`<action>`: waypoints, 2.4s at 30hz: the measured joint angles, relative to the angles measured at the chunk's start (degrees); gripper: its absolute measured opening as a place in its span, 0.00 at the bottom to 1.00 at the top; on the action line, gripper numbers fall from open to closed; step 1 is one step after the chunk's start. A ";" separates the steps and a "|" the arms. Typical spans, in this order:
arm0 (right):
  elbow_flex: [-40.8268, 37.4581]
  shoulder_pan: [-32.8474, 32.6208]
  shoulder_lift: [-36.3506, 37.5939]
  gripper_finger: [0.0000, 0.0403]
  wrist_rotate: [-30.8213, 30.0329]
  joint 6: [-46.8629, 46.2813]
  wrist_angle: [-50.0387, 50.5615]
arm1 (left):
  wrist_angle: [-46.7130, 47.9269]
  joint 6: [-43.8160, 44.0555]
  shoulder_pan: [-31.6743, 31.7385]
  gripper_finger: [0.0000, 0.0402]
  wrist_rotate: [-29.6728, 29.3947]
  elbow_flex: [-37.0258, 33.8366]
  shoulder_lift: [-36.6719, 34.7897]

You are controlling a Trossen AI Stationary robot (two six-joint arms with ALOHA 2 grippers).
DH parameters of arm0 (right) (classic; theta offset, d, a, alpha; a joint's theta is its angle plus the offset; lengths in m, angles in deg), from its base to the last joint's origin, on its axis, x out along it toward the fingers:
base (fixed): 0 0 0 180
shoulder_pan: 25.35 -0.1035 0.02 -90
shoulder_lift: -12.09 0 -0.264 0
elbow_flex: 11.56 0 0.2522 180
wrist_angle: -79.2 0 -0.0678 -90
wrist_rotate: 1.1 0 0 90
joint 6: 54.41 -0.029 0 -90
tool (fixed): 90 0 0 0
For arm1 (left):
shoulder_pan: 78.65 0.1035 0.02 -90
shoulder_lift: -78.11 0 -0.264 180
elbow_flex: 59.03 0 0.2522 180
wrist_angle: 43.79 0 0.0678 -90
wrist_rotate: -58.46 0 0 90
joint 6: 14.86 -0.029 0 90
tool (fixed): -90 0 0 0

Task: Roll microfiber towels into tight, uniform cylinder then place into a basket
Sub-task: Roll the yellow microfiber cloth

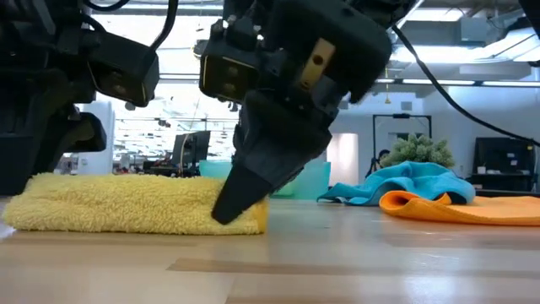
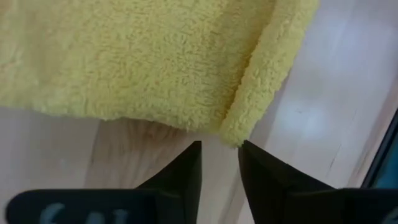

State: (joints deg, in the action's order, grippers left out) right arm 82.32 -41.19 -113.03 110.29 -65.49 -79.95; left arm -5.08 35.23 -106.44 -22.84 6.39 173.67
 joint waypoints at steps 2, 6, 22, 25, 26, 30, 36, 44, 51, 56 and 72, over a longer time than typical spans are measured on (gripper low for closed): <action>0.00 0.53 0.00 0.04 1.33 -2.10 -0.13 | 0.18 -1.16 0.00 0.27 0.25 0.00 0.00; 0.00 1.60 0.00 0.02 3.90 -4.05 -0.37 | 0.22 -3.78 -1.12 0.28 -0.75 0.00 0.00; 0.02 3.67 0.00 0.02 5.77 -7.63 0.15 | -3.05 -13.58 -19.33 0.28 -30.72 -0.32 -7.20; 0.04 3.67 0.04 0.01 5.77 -8.50 0.10 | -5.96 -18.44 -20.99 0.28 -37.05 -0.85 -3.79; 0.04 3.67 0.04 0.01 5.77 -8.53 0.09 | -6.22 -19.77 -21.11 0.28 -37.50 -0.98 -2.50; 0.07 3.74 0.07 0.03 5.78 -8.71 0.13 | -10.60 -23.35 -20.23 0.28 -36.98 -0.86 2.74; 0.07 3.74 0.11 0.01 5.79 -8.65 0.44 | -9.66 -23.51 -17.78 0.28 -38.48 -0.88 4.94; 0.09 3.43 0.13 0.03 5.77 -8.87 0.61 | -5.99 -20.95 -15.13 0.28 -38.03 -0.87 4.92; 0.11 3.13 0.17 0.01 6.43 -8.87 0.92 | -3.38 -19.51 -11.79 0.28 -39.26 -0.87 4.92; 0.13 3.17 0.20 0.03 6.40 -8.89 1.41 | -3.35 -20.90 -8.35 0.28 -35.74 -0.87 4.92; 0.13 3.51 0.22 0.37 7.11 -8.75 1.97 | -3.74 -24.80 -4.72 0.28 -29.08 -0.76 4.74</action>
State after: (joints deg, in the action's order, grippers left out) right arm 82.45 -37.68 -112.81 117.40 -74.24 -77.97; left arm -8.82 10.43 -111.16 -51.92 5.63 178.42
